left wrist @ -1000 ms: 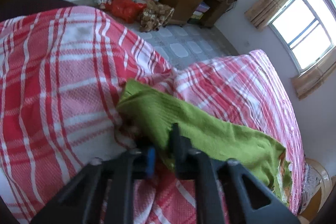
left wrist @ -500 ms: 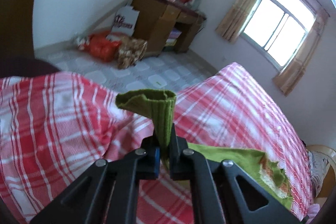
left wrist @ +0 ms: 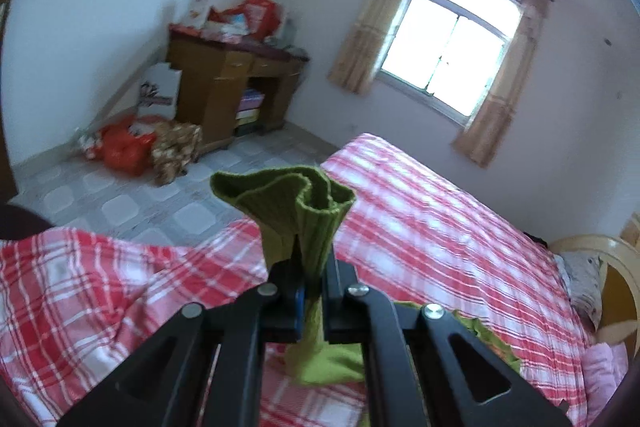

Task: Fold small clothes
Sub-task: 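Lift the sleeve with the left tool and carry it across the body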

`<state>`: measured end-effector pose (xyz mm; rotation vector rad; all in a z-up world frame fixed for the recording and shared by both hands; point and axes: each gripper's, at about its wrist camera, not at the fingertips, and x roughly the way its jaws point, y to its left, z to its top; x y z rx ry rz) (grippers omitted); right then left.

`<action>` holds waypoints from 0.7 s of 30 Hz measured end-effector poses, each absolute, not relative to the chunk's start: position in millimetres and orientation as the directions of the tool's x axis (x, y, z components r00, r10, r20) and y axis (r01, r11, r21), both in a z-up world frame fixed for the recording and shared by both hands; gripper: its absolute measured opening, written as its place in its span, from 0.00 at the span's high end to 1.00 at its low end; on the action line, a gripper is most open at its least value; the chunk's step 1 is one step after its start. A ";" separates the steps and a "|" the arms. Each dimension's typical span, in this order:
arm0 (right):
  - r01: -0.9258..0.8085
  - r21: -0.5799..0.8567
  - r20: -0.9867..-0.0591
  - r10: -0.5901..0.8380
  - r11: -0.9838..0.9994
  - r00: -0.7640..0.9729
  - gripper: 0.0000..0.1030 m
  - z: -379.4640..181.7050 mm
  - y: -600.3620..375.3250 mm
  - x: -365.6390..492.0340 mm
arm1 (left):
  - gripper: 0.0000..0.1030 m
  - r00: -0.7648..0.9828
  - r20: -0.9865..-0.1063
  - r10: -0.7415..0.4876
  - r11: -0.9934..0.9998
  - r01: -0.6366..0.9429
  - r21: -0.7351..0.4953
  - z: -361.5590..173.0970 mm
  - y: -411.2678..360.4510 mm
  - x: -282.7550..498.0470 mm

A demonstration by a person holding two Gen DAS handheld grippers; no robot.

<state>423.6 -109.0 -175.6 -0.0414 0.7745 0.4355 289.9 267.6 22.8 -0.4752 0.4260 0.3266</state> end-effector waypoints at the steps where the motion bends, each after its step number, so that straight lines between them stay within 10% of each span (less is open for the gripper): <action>1: -0.403 0.120 -0.682 0.370 0.907 0.630 0.37 -173.5 -110.4 420.6 | 0.95 0.865 -0.460 0.200 0.846 -0.390 -0.364 24.5 262.4 291.5; 21: -0.438 0.167 -0.656 0.432 0.883 0.619 0.37 -174.8 -155.5 352.2 | 0.95 0.919 -0.394 0.008 0.938 -0.144 -0.316 54.6 130.6 365.9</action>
